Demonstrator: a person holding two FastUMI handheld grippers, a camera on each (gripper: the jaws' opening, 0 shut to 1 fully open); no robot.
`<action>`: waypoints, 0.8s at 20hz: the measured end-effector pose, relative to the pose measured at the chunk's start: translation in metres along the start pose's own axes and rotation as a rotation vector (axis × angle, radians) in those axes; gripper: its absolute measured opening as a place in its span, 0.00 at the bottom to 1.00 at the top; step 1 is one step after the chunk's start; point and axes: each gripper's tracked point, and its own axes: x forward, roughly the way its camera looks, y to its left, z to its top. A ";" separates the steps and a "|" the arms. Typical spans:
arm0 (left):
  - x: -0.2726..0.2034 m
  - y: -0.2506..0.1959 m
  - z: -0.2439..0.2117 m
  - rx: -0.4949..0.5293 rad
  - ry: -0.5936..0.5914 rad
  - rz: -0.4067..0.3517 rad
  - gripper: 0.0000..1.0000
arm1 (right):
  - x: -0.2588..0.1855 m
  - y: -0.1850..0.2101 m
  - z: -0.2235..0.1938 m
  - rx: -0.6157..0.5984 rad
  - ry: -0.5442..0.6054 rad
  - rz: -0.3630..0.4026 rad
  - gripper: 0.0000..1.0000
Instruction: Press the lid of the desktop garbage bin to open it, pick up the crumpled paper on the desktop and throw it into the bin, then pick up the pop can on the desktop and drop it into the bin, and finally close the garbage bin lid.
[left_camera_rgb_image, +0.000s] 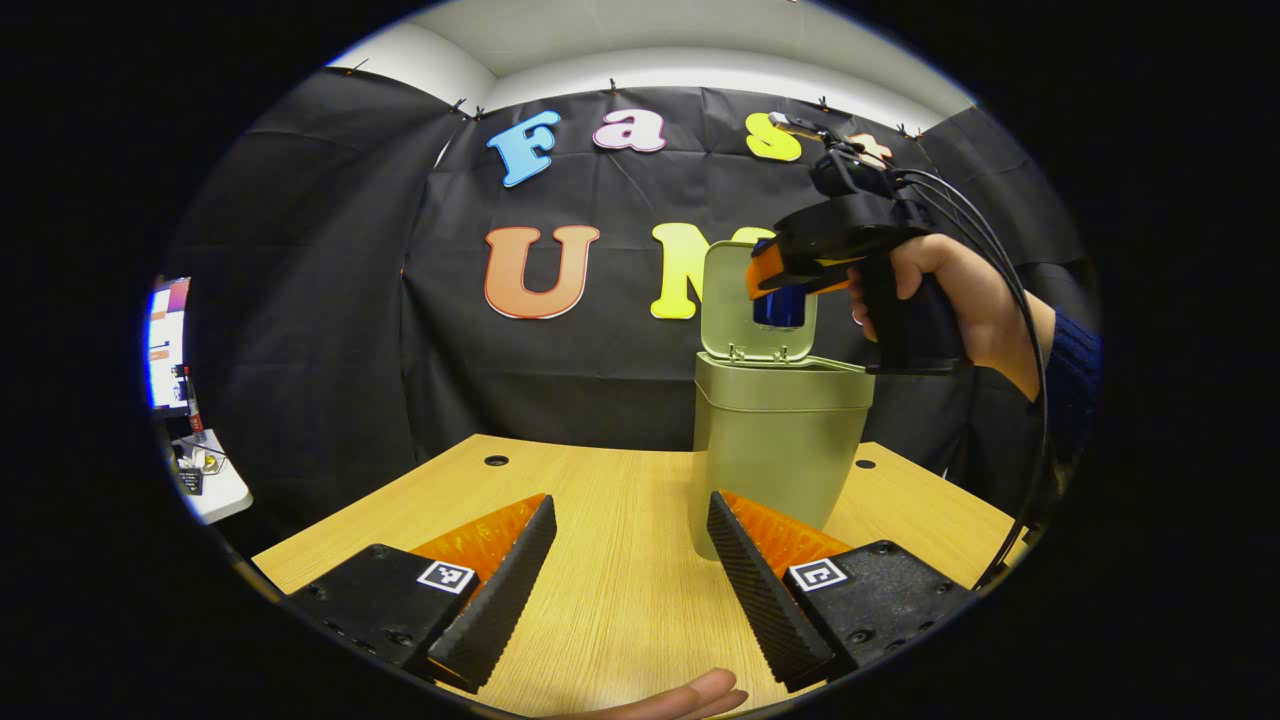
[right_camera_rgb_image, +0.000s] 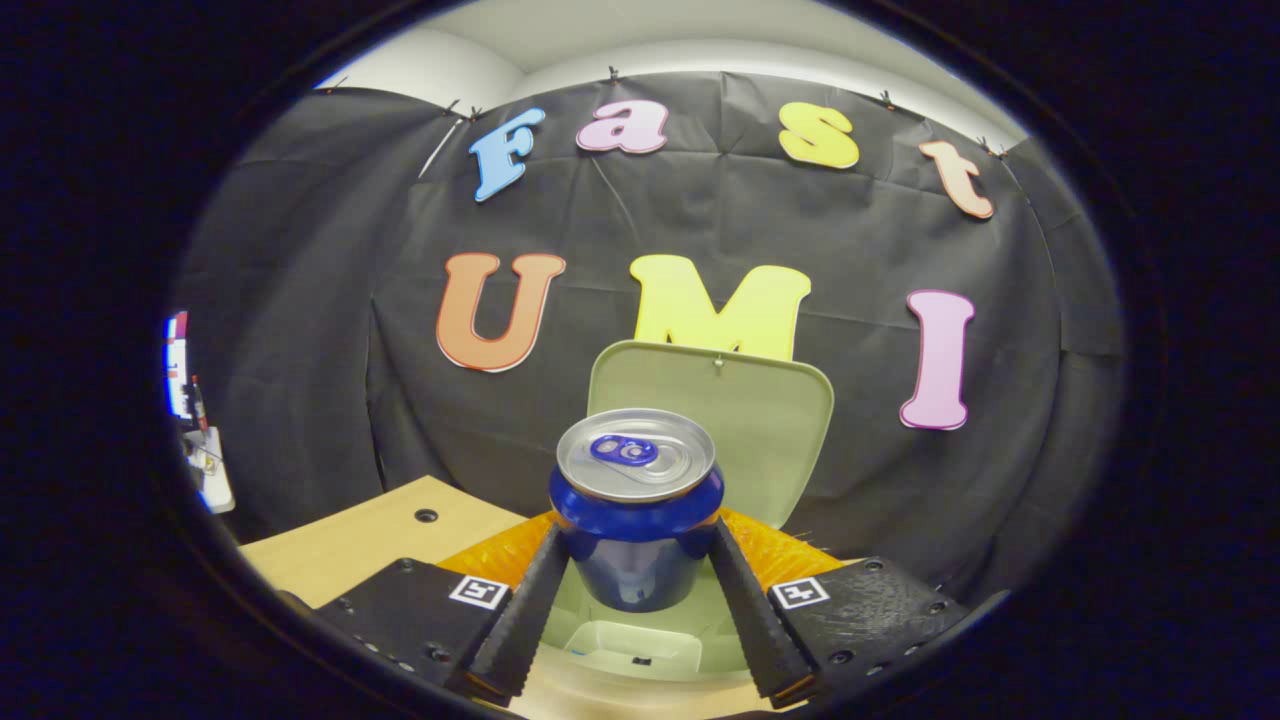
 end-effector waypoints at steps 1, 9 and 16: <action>0.001 0.000 -0.001 0.002 0.007 -0.001 0.98 | 0.005 0.002 -0.006 0.009 0.021 -0.002 0.81; 0.002 0.004 -0.004 -0.008 0.026 -0.007 0.98 | 0.007 -0.015 -0.017 0.060 0.060 -0.046 0.80; 0.001 0.000 -0.008 -0.008 0.042 -0.026 0.98 | 0.010 -0.041 -0.009 0.138 0.072 -0.089 0.97</action>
